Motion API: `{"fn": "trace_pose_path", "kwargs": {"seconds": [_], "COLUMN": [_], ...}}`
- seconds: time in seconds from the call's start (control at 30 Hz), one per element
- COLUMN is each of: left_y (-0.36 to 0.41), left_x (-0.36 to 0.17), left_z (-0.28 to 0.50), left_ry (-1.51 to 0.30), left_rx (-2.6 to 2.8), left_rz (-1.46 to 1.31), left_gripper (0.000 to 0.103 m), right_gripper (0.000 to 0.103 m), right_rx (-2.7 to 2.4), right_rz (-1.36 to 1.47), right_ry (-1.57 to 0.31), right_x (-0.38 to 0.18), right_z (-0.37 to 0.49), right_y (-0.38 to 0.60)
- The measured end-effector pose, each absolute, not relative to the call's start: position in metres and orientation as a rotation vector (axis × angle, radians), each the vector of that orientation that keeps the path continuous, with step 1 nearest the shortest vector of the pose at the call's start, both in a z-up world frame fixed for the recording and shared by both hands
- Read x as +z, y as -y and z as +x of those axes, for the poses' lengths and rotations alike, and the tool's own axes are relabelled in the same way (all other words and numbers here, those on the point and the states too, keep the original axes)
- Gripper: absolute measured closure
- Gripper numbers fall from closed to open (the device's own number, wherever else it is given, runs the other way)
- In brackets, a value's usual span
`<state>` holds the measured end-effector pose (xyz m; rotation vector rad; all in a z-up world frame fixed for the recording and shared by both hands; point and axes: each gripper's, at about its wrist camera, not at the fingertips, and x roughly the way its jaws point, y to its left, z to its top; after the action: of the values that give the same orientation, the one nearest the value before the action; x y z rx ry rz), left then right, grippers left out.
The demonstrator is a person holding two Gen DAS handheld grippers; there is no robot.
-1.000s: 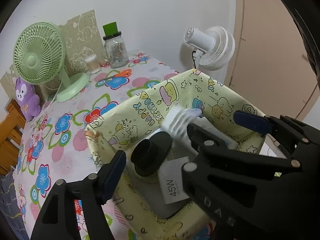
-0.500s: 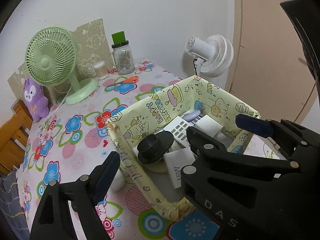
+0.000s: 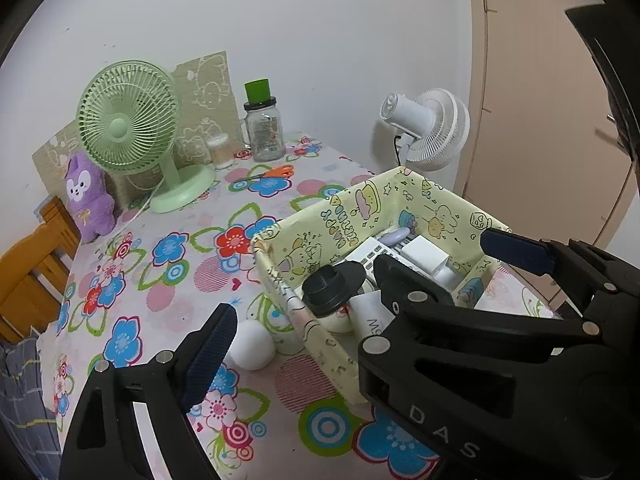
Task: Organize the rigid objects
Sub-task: 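Lift both grippers out of the box and back over the table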
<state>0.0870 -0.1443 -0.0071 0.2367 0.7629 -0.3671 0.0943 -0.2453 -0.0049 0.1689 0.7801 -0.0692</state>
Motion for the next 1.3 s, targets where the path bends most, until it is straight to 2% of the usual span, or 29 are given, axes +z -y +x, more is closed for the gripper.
{"fn": "trace_pose_path", "kwargs": {"seconds": [0.7, 1.3], "left_y": [0.095, 0.053], "left_x": [0.007, 0.005], "left_z": [0.057, 0.041], "left_ry": [-0.707, -0.691], "left_rx": [-0.328, -0.269], "left_rz": [0.193, 0.153], "left_gripper": [0.010, 0.007], "right_gripper": [0.019, 0.011], "right_rx": [-0.048, 0.005], "right_rz": [0.096, 0.063], "right_ry": [-0.722, -0.677], "right_x": [0.017, 0.021], "right_z": [0.067, 0.052], "right_y": [0.195, 0.152]}}
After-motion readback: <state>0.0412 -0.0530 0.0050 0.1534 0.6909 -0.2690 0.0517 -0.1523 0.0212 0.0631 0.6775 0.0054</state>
